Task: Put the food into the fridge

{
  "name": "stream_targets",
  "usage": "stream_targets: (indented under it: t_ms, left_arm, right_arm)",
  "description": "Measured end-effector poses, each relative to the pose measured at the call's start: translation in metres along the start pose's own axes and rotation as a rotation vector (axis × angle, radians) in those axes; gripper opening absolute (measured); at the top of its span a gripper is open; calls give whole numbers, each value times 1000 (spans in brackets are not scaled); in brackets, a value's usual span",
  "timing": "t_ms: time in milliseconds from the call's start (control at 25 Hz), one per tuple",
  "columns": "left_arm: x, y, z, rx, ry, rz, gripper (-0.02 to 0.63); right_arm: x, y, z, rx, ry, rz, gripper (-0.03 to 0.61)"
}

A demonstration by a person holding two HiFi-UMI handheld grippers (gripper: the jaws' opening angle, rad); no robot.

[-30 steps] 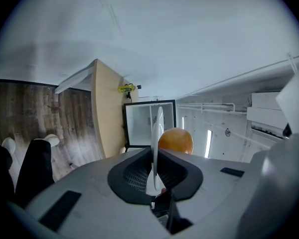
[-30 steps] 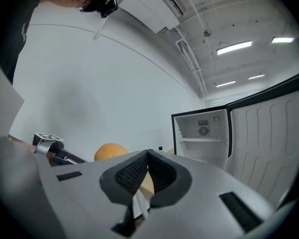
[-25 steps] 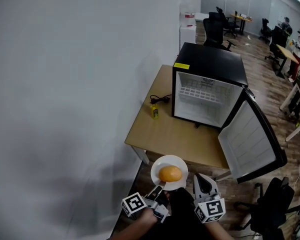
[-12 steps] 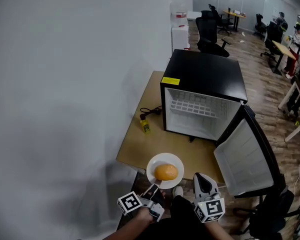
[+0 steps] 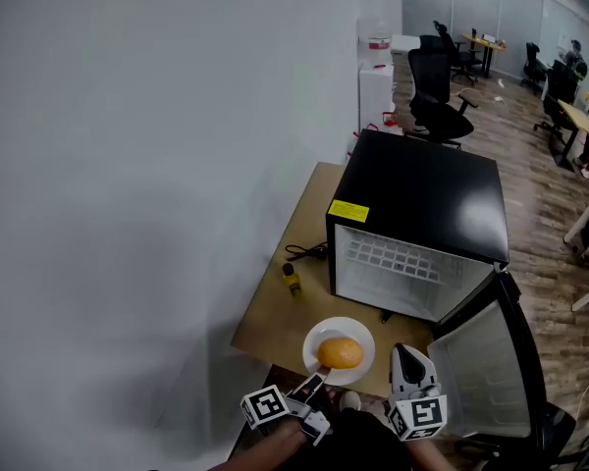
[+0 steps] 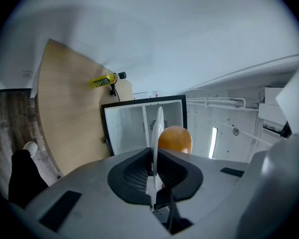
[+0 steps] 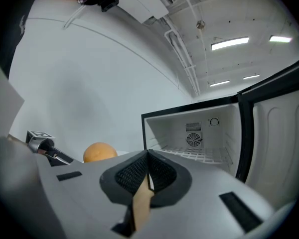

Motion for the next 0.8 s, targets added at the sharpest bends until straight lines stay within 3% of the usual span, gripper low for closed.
stream_targets:
  t_ms: [520,800]
  left_arm:
    - [2,91,31,-12,19,15,29]
    - [7,135,41,-18,4,9,29]
  right_arm:
    - [56,65,26,28,24,38,60]
    - [77,85,35,57,-15,36,59]
Point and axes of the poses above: the fingertips, and each gripper's own axes: y forward along the fingers, x to its right, z out of its top, the point moved 10 cm from there along -y, backward along the fingers, and after that the axes turned 5 degrees about y, right-handed, at the moved point
